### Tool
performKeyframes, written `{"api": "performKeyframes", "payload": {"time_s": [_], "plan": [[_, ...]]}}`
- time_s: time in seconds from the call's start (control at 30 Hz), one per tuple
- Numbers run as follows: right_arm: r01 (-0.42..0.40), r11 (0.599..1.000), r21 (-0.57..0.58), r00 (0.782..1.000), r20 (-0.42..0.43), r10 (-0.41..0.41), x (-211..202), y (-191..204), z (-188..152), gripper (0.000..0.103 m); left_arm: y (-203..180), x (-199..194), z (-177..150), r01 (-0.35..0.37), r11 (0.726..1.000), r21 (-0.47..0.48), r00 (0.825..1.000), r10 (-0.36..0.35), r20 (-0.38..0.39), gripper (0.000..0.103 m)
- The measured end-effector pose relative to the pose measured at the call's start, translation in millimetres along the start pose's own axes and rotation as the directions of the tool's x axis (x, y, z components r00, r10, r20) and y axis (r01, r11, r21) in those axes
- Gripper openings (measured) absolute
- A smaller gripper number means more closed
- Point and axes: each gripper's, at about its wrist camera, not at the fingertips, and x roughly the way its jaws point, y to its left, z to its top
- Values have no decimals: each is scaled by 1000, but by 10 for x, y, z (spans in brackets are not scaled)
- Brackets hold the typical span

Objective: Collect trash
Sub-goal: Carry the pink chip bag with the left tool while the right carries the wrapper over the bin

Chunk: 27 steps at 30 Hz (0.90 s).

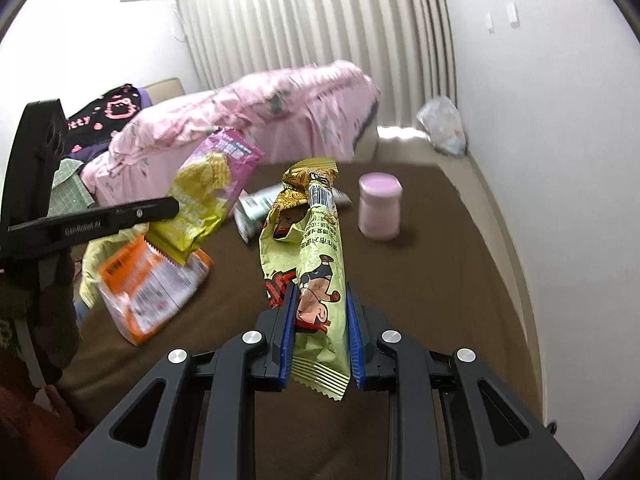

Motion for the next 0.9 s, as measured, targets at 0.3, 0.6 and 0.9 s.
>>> {"api": "performKeyframes", "payload": {"time_s": [0.3,0.6,0.9], "plan": [[-69,986,-155,994,73,81,-84,768,513,22,399,-717,21,-89,996,-26,987,92,134,4],[-172,941,-290,978,60,197,167,1679,896,22,1372,-1298,-222,-231,948,-220,944,273,185,4],[-289,894,-341,954,-28,298,589,2376,1012,22,2297,-1550,-607,-315,847,-427,907,401,127,4]]}}
